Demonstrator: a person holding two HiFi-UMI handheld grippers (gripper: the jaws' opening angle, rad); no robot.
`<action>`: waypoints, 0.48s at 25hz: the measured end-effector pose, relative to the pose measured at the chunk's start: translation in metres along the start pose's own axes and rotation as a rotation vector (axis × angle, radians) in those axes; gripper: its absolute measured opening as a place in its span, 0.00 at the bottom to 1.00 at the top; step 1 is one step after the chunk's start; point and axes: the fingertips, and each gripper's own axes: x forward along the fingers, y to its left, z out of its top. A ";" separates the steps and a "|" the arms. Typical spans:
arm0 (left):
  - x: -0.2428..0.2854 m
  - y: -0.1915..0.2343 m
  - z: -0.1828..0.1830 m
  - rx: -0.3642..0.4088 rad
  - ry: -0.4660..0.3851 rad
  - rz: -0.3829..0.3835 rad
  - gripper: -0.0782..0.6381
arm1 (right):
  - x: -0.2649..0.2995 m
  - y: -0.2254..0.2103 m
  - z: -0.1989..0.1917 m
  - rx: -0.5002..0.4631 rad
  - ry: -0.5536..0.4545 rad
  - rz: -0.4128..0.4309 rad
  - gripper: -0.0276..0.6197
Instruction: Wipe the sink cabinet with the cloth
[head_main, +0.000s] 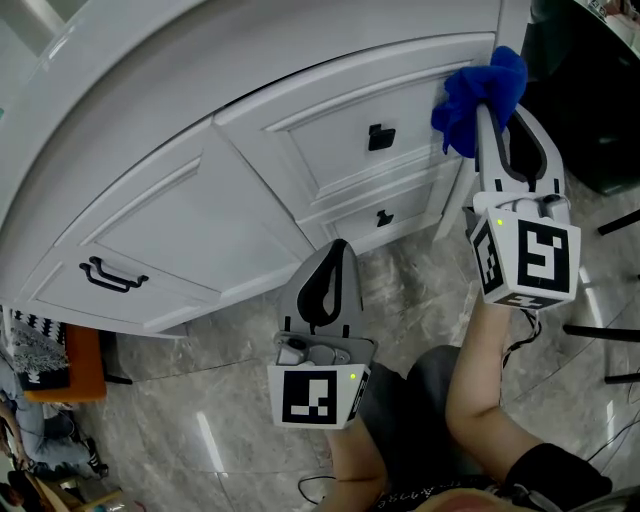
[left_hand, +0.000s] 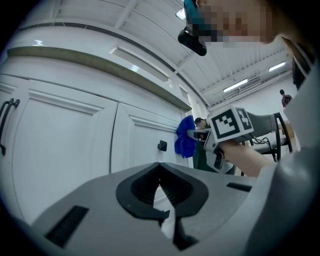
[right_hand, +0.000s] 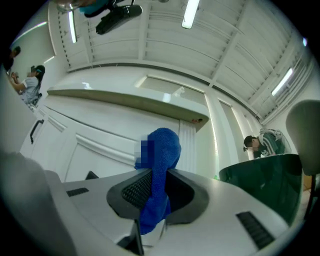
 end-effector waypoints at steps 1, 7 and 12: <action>-0.001 0.002 0.000 0.001 0.000 0.004 0.12 | -0.004 0.008 0.013 0.001 -0.028 0.030 0.17; -0.007 0.020 -0.004 -0.008 0.009 0.071 0.12 | -0.027 0.084 0.040 0.016 -0.075 0.246 0.17; -0.017 0.035 -0.003 -0.010 0.017 0.135 0.12 | -0.034 0.149 0.009 0.102 -0.001 0.421 0.17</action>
